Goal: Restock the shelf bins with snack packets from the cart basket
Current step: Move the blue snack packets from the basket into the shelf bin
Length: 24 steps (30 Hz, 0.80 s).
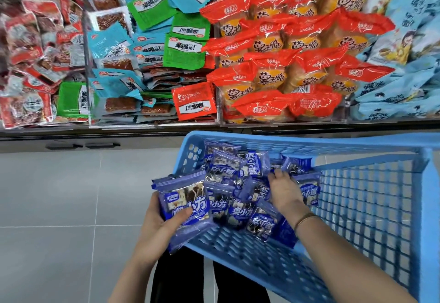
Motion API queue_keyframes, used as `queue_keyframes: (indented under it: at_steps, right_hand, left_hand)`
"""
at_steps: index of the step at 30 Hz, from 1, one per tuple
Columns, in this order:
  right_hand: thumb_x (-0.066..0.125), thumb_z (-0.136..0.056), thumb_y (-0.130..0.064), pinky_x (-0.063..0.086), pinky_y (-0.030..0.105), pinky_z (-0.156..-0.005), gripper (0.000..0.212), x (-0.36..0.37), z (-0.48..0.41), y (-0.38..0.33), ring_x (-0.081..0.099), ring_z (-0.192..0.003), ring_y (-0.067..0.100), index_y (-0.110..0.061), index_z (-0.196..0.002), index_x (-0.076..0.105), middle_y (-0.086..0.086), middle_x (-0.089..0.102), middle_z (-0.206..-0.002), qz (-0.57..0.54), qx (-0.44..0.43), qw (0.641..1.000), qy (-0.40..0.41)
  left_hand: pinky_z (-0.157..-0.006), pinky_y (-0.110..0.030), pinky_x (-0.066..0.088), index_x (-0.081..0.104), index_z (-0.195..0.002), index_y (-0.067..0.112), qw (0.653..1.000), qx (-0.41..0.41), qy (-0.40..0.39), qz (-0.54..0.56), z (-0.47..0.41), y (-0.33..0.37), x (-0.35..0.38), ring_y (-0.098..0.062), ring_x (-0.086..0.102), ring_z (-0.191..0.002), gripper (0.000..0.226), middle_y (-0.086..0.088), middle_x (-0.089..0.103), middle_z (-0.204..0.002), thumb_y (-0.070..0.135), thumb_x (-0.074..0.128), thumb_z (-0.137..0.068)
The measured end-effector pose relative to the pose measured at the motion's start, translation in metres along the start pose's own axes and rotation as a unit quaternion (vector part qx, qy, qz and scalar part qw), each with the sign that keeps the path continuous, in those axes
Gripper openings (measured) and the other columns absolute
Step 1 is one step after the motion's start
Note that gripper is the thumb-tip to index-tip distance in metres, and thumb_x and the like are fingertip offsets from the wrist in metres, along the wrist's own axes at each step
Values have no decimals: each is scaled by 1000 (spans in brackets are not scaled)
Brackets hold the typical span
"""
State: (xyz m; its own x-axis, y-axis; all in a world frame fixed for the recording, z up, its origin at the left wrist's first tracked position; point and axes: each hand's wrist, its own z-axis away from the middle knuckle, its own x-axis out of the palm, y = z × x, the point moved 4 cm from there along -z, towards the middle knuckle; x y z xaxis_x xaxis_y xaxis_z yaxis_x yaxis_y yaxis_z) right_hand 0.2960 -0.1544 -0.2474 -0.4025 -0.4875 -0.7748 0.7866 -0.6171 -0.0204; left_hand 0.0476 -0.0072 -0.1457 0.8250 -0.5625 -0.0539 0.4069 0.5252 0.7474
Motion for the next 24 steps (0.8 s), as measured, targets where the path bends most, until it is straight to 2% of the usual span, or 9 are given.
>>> queue_keyframes:
  at_steps: [5, 8, 10, 13, 15, 17, 20, 22, 24]
  right_hand:
    - [67, -83, -24, 38, 33, -102, 43, -13, 19, 6, 47, -115, 21, -17, -121, 49, 2, 49, -123, -46, -53, 998, -4]
    - [64, -84, -36, 45, 31, -81, 33, -31, 57, 2, 57, -97, 22, -21, -109, 49, -1, 63, -106, -77, -29, 996, 31]
    - [64, -83, -36, 45, 27, -62, 26, -43, 88, 4, 59, -74, 19, -25, -102, 49, -6, 66, -85, -176, 20, 982, 65]
    - [70, -83, -22, 40, 20, -54, 17, -53, 132, 4, 57, -60, 16, -17, -92, 55, -9, 64, -66, -428, 97, 896, 64]
    - [70, -83, -13, 44, 18, -64, 12, -58, 156, 1, 59, -71, 22, -9, -85, 60, 0, 66, -73, -557, 128, 818, 61]
    - [69, -84, -12, 46, 25, -66, 9, -62, 175, -3, 59, -75, 25, -7, -82, 61, 7, 64, -78, -610, 158, 775, 52]
    - [65, -87, -11, 52, 17, -57, 5, -70, 197, -14, 62, -79, 22, -8, -89, 60, 9, 64, -87, -673, 186, 716, 7]
    - [62, -89, -10, 52, 23, -65, 15, -78, 206, -22, 60, -90, 26, -5, -102, 57, 12, 62, -98, -708, 210, 674, -17]
    - [61, -90, -11, 50, 28, -67, 20, -89, 209, -30, 59, -93, 29, -4, -108, 54, 13, 59, -102, -733, 221, 643, -29]
  left_hand:
    - [-63, -17, 54, 54, -113, 17, 999, 6, 11, 30, 3, 2, 2, -15, 72, -85, 50, 1, 74, -98, 15, 73, -66]
    - [-61, -17, 54, 54, -111, 14, 1000, -10, 17, 24, 2, 5, 0, -13, 72, -82, 38, 1, 75, -95, 2, 69, -78]
    - [-66, -21, 54, 54, -108, 13, 1000, -20, 23, -1, 2, 8, 0, -16, 71, -83, 35, -5, 73, -98, 0, 70, -80]
    - [-78, -27, 51, 51, -112, 11, 998, -34, 28, -51, 2, 14, 5, -17, 66, -89, 44, -7, 68, -105, 7, 77, -76]
    - [-84, -31, 49, 51, -115, 10, 995, -59, 33, -76, 8, 16, 7, -20, 65, -92, 53, -6, 67, -103, 14, 82, -72]
    - [-85, -33, 51, 51, -113, 9, 994, -74, 48, -64, 19, 18, 5, -21, 65, -91, 53, -6, 67, -102, 17, 83, -71]
    - [-59, -18, 51, 54, -101, 8, 993, -68, 99, 19, 45, 24, -3, -10, 68, -70, 37, -8, 68, -93, 10, 80, -74]
    - [-46, -13, 48, 56, -94, 9, 987, -61, 127, 77, 66, 28, -15, -5, 68, -55, 25, -5, 70, -81, 5, 75, -77]
    - [-43, -15, 48, 57, -95, 6, 980, -51, 139, 130, 84, 31, -32, -8, 68, -53, 20, -2, 73, -68, 3, 70, -81]
